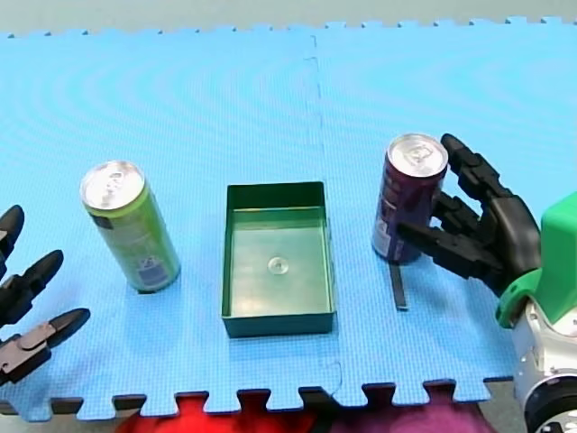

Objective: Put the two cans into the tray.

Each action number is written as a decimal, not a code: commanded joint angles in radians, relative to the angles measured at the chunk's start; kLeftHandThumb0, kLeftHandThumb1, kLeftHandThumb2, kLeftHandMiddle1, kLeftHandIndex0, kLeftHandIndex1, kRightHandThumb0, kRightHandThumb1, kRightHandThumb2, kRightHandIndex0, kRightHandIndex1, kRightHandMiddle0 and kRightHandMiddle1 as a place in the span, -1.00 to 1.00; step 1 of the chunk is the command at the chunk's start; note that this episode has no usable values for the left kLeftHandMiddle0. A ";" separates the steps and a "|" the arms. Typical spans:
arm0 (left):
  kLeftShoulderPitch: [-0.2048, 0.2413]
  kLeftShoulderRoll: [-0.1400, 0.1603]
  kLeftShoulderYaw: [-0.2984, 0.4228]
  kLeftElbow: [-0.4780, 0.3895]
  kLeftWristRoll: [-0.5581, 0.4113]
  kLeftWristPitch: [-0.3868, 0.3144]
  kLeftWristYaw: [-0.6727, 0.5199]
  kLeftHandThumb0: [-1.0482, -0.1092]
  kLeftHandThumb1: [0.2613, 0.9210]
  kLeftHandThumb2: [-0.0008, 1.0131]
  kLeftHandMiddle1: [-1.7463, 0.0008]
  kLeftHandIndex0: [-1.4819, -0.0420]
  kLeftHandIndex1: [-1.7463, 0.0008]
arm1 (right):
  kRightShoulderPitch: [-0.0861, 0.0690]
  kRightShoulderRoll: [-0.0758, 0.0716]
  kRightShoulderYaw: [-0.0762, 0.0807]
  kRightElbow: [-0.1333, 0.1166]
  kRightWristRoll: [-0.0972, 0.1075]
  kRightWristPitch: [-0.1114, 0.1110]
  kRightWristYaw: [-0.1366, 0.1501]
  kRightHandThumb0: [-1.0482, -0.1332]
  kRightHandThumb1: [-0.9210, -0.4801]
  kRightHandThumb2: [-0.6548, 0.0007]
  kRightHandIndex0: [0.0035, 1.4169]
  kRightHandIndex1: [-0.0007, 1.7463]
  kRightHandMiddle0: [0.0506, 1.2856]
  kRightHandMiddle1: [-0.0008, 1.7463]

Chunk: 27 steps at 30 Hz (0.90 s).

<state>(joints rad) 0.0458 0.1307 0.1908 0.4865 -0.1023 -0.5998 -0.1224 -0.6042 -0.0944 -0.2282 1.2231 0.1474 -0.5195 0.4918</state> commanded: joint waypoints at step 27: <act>0.009 -0.016 -0.002 -0.026 0.018 0.002 0.042 -1.00 0.57 -0.99 0.99 0.72 0.99 | -0.021 -0.019 0.045 0.021 -0.062 -0.023 -0.023 -1.00 -0.37 0.95 -0.45 -0.97 -0.75 -0.99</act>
<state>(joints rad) 0.0542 0.1130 0.1876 0.4648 -0.0845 -0.5955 -0.0834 -0.6218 -0.1079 -0.1846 1.2407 0.0897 -0.5399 0.4648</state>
